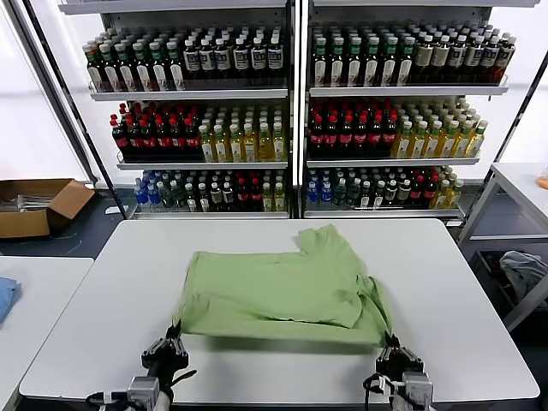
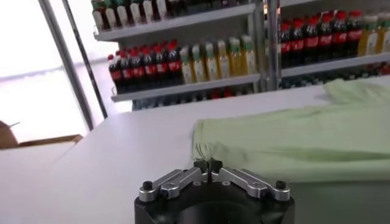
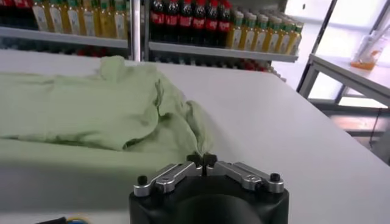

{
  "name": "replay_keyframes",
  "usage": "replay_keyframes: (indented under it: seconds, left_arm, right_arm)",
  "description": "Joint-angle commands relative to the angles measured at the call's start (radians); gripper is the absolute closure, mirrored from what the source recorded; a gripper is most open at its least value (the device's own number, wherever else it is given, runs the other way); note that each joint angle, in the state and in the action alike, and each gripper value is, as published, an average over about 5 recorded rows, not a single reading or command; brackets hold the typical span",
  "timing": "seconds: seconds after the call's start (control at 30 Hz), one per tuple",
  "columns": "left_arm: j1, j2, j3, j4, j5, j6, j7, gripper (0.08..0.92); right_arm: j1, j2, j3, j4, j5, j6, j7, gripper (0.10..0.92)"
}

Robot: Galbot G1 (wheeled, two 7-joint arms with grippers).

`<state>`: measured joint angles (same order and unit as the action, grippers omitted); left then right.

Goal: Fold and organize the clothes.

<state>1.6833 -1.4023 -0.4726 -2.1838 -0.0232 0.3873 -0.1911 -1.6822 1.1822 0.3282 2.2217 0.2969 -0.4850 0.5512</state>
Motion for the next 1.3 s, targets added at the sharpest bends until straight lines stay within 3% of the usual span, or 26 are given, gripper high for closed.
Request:
replay_keyframes:
  seconds: [0.03,0.13,0.3,0.43,0.57,0.77,0.9,1.1,1.3]
  left_arm:
    - [0.163,-0.012,-0.005,-0.035,0.009,-0.010,-0.013,0.916]
    - [0.196,-0.012,0.046,-0.081,0.016,-0.003,-0.009,0.903]
    - [0.173,-0.023,0.106,-0.188,-0.006,0.020,-0.007,0.785]
    - [0.066,-0.022,0.082,-0.233,-0.062,0.037,-0.006,0.673]
    - [-0.061,0.001,0.027,-0.216,-0.132,0.011,0.017,0.551]
    - [-0.263,0.071,-0.023,-0.092,-0.274,0.036,0.081,0.378]
    - [-0.402,0.179,-0.013,0.043,-0.335,0.074,0.123,0.265]
    - [-0.617,0.288,0.031,0.300,-0.413,0.131,0.125,0.180]
    - [-0.797,0.304,0.145,0.523,-0.388,0.168,0.119,0.177]
  right_arm:
    - [-0.083,-0.007,-0.008,0.021,-0.023,0.009,0.029,0.846]
    - [-0.098,-0.011,-0.008,0.038,-0.018,0.008,0.029,0.762]
    - [-0.107,-0.031,0.053,0.136,0.035,-0.001,0.035,0.623]
    - [-0.041,-0.031,0.165,0.182,0.107,0.012,0.008,0.502]
    - [0.102,-0.032,0.262,0.124,0.190,0.103,-0.095,0.389]
    - [0.397,-0.120,0.289,-0.083,0.262,0.137,-0.374,0.233]
    - [0.587,-0.255,0.213,-0.232,0.209,0.046,-0.566,0.205]
    - [0.910,-0.300,-0.032,-0.450,0.266,-0.083,-0.474,0.203]
    - [1.126,-0.190,-0.202,-0.706,0.256,-0.090,-0.417,0.203]
